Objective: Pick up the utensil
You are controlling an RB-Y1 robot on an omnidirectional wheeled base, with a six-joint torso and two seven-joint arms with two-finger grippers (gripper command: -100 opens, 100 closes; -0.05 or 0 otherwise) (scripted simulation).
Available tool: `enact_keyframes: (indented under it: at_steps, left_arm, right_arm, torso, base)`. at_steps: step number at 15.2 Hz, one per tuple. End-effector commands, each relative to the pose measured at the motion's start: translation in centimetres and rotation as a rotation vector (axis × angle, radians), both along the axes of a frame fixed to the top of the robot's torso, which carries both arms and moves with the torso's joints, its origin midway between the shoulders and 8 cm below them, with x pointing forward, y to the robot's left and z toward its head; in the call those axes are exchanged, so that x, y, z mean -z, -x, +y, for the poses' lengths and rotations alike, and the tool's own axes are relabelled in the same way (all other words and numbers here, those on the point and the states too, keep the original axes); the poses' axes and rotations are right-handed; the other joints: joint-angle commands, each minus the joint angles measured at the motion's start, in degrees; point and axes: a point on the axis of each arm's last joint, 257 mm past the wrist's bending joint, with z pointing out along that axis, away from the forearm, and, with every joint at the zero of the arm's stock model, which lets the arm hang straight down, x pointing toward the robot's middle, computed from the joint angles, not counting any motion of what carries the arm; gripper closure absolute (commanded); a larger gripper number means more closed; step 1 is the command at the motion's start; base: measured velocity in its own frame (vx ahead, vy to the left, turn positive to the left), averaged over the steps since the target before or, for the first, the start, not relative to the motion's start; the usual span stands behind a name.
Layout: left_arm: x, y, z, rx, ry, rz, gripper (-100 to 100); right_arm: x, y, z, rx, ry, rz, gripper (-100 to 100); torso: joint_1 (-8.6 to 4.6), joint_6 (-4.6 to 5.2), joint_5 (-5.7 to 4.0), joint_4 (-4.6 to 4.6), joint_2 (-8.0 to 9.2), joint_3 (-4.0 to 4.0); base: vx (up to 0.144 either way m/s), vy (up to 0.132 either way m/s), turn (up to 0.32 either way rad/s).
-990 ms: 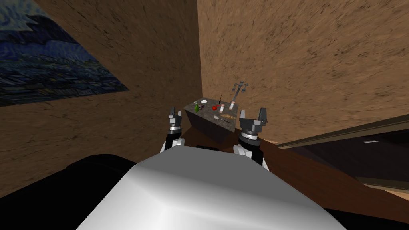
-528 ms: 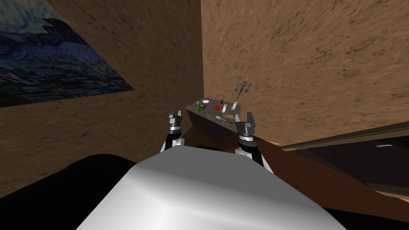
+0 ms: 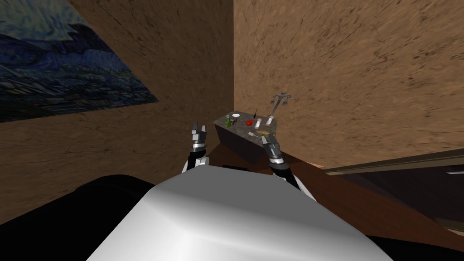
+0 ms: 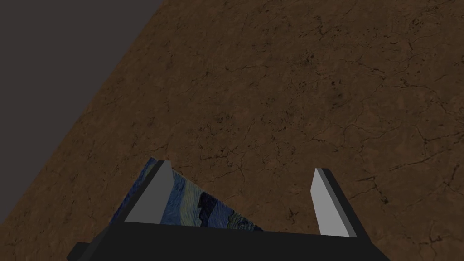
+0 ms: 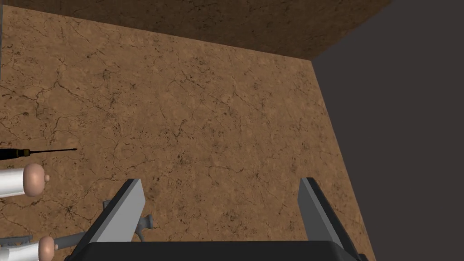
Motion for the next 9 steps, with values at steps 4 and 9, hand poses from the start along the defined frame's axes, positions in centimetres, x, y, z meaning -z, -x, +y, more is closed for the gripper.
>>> enact_keyframes:
  at_steps: [4, 9]
  left_arm:
    - [0.0, 0.0, 0.0, 0.0, 0.0, 0.0, 0]
    - [0.0, 0.0, 0.0, 0.0, 0.0, 0.0, 0]
  right_arm:
    - [3.9, 0.7, 0.5, -0.033, 0.096, 0.078, -100]
    - [9.5, 2.2, 0.6, -0.078, 0.236, 0.197, -100]
  torso:
    - [0.03, 0.01, 0.01, 0.01, 0.03, 0.02]
    - [0.13, 0.0, 0.03, -0.01, -0.02, -0.01]
  base:
    - [0.001, 0.069, 0.049]
    - [0.015, 0.09, 0.07]
